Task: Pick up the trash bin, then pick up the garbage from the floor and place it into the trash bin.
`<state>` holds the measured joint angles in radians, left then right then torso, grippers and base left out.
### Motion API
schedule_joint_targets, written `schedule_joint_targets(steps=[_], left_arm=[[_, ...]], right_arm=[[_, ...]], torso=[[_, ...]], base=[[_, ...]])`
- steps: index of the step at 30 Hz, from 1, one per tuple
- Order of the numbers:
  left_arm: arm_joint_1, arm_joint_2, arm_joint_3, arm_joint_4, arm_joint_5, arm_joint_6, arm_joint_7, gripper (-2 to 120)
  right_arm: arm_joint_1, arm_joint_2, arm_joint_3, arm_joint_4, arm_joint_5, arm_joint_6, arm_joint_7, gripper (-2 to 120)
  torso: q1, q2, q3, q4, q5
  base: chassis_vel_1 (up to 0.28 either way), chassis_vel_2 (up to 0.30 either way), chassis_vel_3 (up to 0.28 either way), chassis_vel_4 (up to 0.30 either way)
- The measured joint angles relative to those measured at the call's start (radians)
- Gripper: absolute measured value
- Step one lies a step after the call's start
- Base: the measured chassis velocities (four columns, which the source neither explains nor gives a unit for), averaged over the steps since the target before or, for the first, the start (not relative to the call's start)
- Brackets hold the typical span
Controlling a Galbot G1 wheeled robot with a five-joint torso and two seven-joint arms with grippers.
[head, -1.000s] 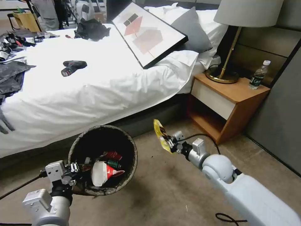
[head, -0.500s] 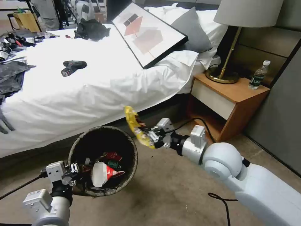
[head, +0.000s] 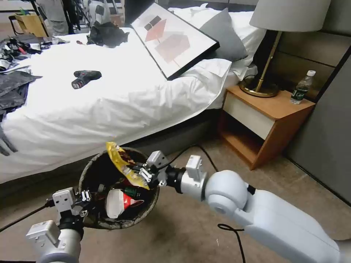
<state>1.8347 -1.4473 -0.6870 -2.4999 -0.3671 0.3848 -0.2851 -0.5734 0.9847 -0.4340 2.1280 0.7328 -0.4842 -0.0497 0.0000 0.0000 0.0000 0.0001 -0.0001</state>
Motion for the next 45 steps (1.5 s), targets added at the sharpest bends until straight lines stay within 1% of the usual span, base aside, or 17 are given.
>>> schedule_joint_targets(steps=[8,10,14,15,17,19,20,22,23,24,25,28,29,32,34,36,45], left_arm=[[0.0,0.0,0.0,0.0,-0.002,0.0,0.0,3],[0.0,0.0,0.001,0.0,-0.002,0.0,0.0,3],[-0.002,-0.002,0.002,0.0,-0.002,0.0,0.001,3],[-0.002,-0.002,0.002,0.0,-0.002,0.0,0.001,3],[-0.002,-0.004,0.002,0.0,-0.002,0.0,0.001,3],[-0.002,-0.005,0.002,0.0,-0.002,0.0,0.001,3],[-0.002,-0.005,0.002,0.0,-0.002,0.0,0.001,3],[-0.002,-0.006,0.002,0.0,-0.002,0.0,0.001,3],[-0.002,-0.006,0.002,0.0,-0.002,0.0,0.001,3],[-0.002,-0.006,0.002,0.0,-0.002,0.0,0.001,3],[-0.002,-0.006,0.002,0.0,-0.002,0.0,0.001,3],[-0.002,-0.006,0.002,0.0,-0.002,0.0,0.001,3],[-0.002,-0.006,0.002,0.0,-0.002,0.0,0.001,3],[-0.001,-0.004,0.002,0.0,-0.002,0.0,0.002,3],[-0.001,-0.004,0.002,0.0,-0.002,-0.001,0.002,3],[-0.001,-0.004,0.003,0.0,-0.002,-0.001,0.002,3],[-0.001,-0.003,0.004,0.0,-0.002,-0.001,0.003,3]], right_arm=[[-0.004,-0.001,-0.013,-0.009,-0.027,-0.001,0.005,0],[-0.004,0.002,-0.017,-0.009,-0.028,-0.001,0.012,2],[0.004,0.016,-0.038,-0.009,-0.028,0.001,0.04,22],[0.004,0.016,-0.038,-0.009,-0.028,0.001,0.04,22],[0.008,0.026,-0.049,-0.011,-0.028,0.001,0.049,32],[0.011,0.033,-0.055,-0.011,-0.028,0.001,0.052,38],[0.011,0.033,-0.055,-0.011,-0.028,0.001,0.052,38],[0.015,0.04,-0.06,-0.012,-0.028,0.0,0.054,48],[0.016,0.041,-0.06,-0.012,-0.028,-0.001,0.055,48],[0.018,0.043,-0.062,-0.012,-0.028,-0.001,0.055,55],[0.018,0.043,-0.062,-0.012,-0.028,-0.001,0.055,55],[0.022,0.048,-0.064,-0.012,-0.028,-0.006,0.056,71],[0.022,0.048,-0.064,-0.012,-0.028,-0.006,0.056,71],[0.023,0.052,-0.064,-0.015,-0.028,-0.007,0.057,85],[0.023,0.052,-0.064,-0.015,-0.028,-0.007,0.057,86],[0.024,0.053,-0.064,-0.015,-0.029,-0.007,0.06,98],[0.023,0.048,-0.047,0.003,-0.02,-0.007,0.068,100]], torso=[[0.0,0.0,0.0,-0.0001,0.0],[0.0,0.0,0.0,-0.0001,0.0],[0.0,0.0,0.0,-0.0001,0.0],[0.0,0.0,0.0,-0.0001,0.0],[0.0,0.0,0.0,-0.0001,0.0],[0.0,0.0,0.0,-0.0001,0.0],[0.0,0.0,0.0,-0.0001,0.0],[0.0,0.0,0.0,-0.0001,0.0],[0.0,0.0,0.0,-0.0001,0.0],[0.0,0.0,0.0,-0.0001,0.0001],[0.0,0.0,0.0,-0.0001,0.0001],[0.0,0.0,0.0,-0.0001,0.0],[0.0,0.0,0.0,-0.0001,0.0],[0.0,0.0,0.0,-0.0001,0.0],[0.0,0.0,0.0,-0.0001,0.0],[0.0,0.0,0.0,0.0,0.0],[0.0,0.0,0.0,0.0,0.0001]], base=[[0.0,0.0,0.0,0.0],[0.0,0.0,0.0,0.0],[0.0,0.0,0.0,0.0],[0.0,0.0,0.0,0.0],[0.0,0.0,0.0,0.0],[0.0,0.0,0.0,0.0],[0.0,0.0,0.0,0.0],[0.0,0.0,0.0,0.0],[0.0,0.0,0.0,0.0],[0.0,0.0,0.0,0.0],[0.0,0.0,0.0,0.0],[0.0,0.0,0.0,0.0],[0.0,0.0,0.0,0.0],[0.0,0.0,0.0,0.0],[0.0,0.0,0.0,0.0],[0.0,0.0,0.0,0.0],[0.0,0.0,0.0,0.0]])
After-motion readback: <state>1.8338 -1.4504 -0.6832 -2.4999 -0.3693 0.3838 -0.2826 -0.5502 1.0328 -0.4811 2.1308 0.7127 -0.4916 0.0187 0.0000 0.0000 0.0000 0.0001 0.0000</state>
